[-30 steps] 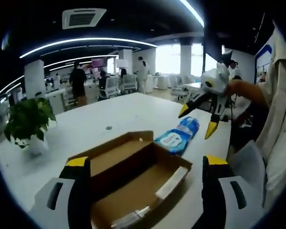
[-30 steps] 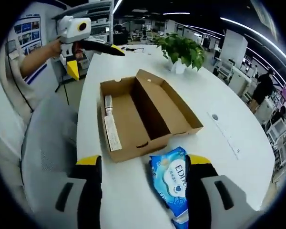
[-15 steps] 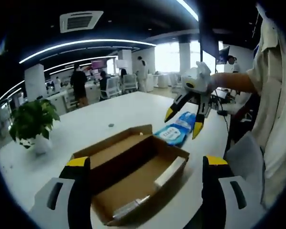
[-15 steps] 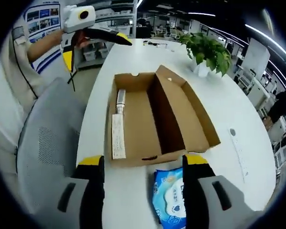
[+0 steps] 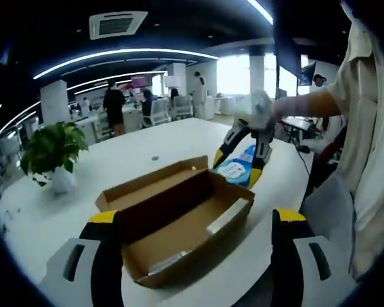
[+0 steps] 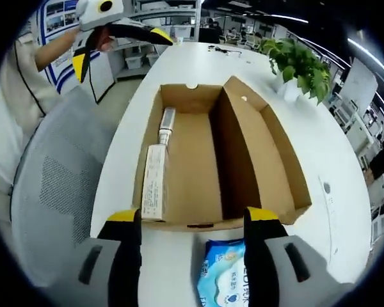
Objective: Operate the shoe box by opening the lid, removing the specified soft item, and placing it in the target area until the item is outside and the box remains undamaged.
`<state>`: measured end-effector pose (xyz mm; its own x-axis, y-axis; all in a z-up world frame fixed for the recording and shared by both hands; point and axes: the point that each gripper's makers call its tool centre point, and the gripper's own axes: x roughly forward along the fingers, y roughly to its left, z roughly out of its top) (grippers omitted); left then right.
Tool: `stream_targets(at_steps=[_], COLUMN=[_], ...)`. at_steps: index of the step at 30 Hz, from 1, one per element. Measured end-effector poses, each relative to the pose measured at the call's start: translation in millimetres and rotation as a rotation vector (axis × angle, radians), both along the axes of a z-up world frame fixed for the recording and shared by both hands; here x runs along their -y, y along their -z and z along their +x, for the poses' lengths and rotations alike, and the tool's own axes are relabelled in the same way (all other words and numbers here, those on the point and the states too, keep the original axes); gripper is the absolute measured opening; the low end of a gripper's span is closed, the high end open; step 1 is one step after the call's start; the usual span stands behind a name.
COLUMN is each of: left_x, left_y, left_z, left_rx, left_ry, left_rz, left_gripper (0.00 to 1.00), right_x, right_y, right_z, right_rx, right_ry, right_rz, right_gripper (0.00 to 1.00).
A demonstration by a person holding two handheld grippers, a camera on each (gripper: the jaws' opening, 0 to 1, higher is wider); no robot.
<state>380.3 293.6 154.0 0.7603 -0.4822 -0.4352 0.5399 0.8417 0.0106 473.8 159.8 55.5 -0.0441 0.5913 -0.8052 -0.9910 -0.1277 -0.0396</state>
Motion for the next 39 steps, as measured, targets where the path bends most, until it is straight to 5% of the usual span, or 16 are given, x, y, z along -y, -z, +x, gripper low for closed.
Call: stream_targets(at_steps=[23, 34, 39], left_x=[-11.5, -5.0, -5.6], left_y=[12.8, 18.5, 18.3], left_z=[-10.0, -8.2, -9.4], left_rx=[-0.032, -0.040, -0.038], left_ry=[-0.017, -0.015, -0.016], left_rz=[0.021, 0.000, -0.005], left_gripper=[1.00, 1.00, 1.00], right_x=[-22.2, -22.6, -25.7], right_y=[39.7, 34.3, 29.0], right_z=[-16.2, -5.8, -10.8], right_rx=[-0.083, -0.030, -0.069], right_ry=[-0.116, -0.111, -0.106], right_rz=[-0.097, -0.097, -0.071], right_gripper=[0.58, 0.56, 0.57])
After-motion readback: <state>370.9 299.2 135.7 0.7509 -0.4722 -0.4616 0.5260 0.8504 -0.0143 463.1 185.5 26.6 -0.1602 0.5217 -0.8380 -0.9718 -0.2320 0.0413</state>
